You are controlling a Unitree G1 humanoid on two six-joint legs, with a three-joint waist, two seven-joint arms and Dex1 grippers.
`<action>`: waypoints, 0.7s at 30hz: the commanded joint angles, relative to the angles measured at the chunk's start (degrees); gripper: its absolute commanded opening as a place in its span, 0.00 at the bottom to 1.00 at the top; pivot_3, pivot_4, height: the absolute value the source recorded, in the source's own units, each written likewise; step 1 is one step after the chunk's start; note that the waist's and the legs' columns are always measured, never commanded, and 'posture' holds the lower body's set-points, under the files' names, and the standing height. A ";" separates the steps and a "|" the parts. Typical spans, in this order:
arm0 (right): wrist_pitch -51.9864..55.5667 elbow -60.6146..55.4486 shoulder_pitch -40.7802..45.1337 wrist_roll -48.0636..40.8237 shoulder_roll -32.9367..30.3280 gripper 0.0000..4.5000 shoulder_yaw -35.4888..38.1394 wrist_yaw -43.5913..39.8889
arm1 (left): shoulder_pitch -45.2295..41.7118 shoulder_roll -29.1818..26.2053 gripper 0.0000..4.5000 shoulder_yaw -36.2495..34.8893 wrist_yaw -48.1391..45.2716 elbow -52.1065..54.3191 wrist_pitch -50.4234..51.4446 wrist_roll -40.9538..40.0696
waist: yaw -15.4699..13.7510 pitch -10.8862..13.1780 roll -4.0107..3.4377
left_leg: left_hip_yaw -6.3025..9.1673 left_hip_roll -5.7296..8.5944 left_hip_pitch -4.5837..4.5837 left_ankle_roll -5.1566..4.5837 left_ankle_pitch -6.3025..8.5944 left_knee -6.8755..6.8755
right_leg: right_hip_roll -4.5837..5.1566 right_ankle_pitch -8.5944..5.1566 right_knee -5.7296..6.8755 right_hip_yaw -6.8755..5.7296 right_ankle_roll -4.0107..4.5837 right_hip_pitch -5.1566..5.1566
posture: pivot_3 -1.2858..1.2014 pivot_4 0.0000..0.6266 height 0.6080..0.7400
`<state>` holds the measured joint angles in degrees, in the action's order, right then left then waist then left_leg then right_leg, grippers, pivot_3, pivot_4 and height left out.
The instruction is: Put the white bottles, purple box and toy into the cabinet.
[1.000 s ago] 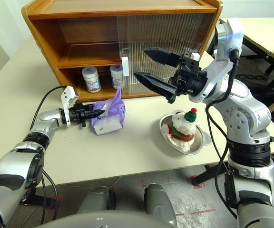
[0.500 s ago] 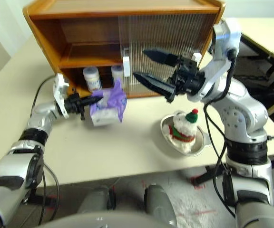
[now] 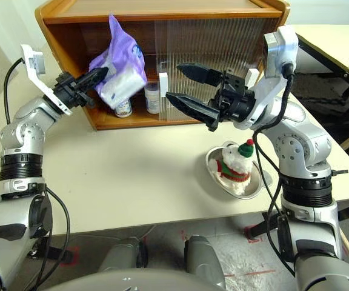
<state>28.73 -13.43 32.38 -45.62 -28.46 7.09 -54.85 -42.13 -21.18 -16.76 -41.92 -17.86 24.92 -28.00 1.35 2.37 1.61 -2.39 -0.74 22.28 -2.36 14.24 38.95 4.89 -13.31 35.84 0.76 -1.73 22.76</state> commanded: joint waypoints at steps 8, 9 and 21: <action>-0.84 -0.64 -0.26 0.49 0.15 1.00 -0.28 -0.30 | -0.41 8.95 0.01 1.92 27.27 10.74 5.08 5.13 | -0.90 0.00 0.02 | 0.00 0.04 0.04 0.10 0.06 -0.01 | -0.01 0.02 -0.03 0.07 0.03 0.02 | 0.51 0.00 1.00; -0.84 -0.66 -0.28 0.49 0.19 1.00 -0.27 -0.25 | -0.78 9.90 0.01 1.83 29.99 11.16 5.51 5.63 | -0.90 0.00 0.02 | 0.00 0.05 0.03 0.10 0.06 0.00 | -0.01 0.02 -0.02 0.08 0.03 0.01 | 0.51 0.00 1.00; -1.10 -0.90 -1.06 0.51 0.71 1.00 -0.25 0.09 | -9.84 19.05 0.01 -2.28 60.74 4.21 6.80 13.52 | -0.88 0.01 0.05 | 0.00 0.12 0.03 0.17 0.09 0.00 | -0.09 0.05 -0.06 0.12 -0.03 0.00 | 0.51 0.00 1.00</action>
<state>28.45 -13.55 31.60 -45.38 -27.99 7.12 -54.85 -50.64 -2.82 -18.68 16.47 -11.52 32.93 -15.33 0.47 2.38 1.66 -2.39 -0.61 22.31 -2.19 14.32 38.95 4.80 -13.26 35.77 0.87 -1.76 22.77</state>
